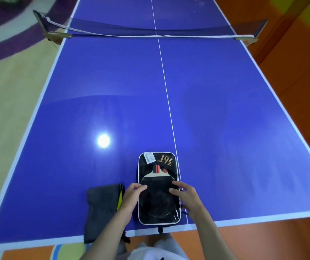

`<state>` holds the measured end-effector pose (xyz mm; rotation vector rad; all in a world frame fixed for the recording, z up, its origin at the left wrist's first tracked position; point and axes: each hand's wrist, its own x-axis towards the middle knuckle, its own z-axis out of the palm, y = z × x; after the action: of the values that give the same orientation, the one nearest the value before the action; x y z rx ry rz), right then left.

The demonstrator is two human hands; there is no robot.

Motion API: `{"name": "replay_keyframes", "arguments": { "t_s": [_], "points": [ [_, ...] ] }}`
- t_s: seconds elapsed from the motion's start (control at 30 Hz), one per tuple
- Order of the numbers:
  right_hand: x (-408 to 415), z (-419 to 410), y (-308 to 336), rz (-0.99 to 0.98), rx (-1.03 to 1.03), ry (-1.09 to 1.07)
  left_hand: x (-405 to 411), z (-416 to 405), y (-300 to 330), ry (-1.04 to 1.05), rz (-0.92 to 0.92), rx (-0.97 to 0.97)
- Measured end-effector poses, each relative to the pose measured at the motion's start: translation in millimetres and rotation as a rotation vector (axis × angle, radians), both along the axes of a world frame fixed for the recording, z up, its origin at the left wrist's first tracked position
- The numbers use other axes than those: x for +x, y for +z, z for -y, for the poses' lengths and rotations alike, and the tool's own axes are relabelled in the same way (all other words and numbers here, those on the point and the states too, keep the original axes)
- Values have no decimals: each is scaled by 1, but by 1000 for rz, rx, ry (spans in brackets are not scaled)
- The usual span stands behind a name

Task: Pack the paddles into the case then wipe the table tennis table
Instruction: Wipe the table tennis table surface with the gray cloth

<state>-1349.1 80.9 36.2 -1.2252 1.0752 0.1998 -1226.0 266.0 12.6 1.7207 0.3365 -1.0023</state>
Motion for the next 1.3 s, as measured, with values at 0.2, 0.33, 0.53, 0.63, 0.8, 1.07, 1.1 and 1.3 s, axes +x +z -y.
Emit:
{"name": "replay_keyframes", "arguments": {
  "t_s": [0.2,0.33,0.53,0.63,0.8,1.07,1.1,1.3],
  "points": [
    [52,-59,27,60,-20,33,49,-59,14,37,96,-31],
    [96,-128,37,61,-26,86,83,-124,23,124,149,-25],
    [158,-236,30,29,-17,236,130,-244,21,203,166,-33],
    [185,-291,18,-9,-32,285,151,-302,14,239,172,9],
    [215,-374,3,-43,9,337,176,-384,0,230,157,90],
    [240,-445,-13,-52,23,420,194,-450,-19,292,179,172],
    [241,-449,-13,-63,28,422,195,-454,-22,280,184,181],
    [243,-462,-30,-50,33,437,198,-463,-35,123,223,197]
  ]
}}
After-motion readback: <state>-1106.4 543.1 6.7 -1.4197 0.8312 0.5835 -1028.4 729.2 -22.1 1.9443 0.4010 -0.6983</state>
